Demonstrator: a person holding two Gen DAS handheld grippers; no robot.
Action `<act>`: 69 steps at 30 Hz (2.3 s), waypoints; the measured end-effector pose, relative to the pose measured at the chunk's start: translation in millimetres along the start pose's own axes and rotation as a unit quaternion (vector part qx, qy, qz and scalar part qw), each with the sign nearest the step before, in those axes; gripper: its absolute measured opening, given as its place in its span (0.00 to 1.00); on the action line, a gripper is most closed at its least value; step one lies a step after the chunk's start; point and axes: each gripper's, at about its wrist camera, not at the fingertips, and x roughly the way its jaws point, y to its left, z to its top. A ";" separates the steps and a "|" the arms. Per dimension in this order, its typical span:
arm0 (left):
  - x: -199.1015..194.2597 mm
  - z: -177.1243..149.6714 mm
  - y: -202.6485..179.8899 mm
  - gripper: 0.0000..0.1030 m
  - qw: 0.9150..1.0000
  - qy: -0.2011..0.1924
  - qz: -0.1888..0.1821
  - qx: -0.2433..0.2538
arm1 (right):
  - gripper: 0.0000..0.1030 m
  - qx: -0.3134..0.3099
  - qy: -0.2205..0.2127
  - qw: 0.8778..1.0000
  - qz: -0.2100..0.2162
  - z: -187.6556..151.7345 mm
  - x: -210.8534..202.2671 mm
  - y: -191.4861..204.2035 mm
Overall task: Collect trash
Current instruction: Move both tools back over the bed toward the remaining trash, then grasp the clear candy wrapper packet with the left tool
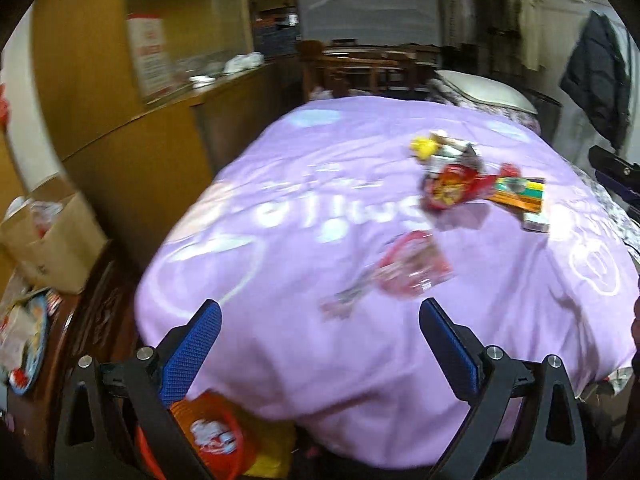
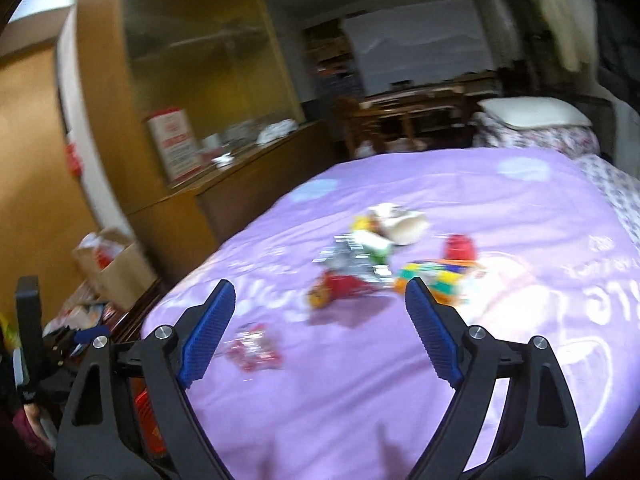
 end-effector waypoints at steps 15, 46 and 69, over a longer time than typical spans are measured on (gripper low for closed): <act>102.9 24.9 -63.9 0.94 0.997 0.056 -0.044 0.030 | 0.82 0.083 0.043 0.986 -0.137 -29.7 46.0 -119.2; 120.7 23.6 -47.4 0.94 0.992 0.059 -0.111 -0.019 | 0.88 0.083 0.065 0.981 -0.161 -44.5 60.3 -134.0; 112.6 22.7 -40.6 0.42 0.990 0.027 -0.137 -0.030 | 0.88 0.025 0.070 0.993 -0.094 -28.7 75.1 -98.0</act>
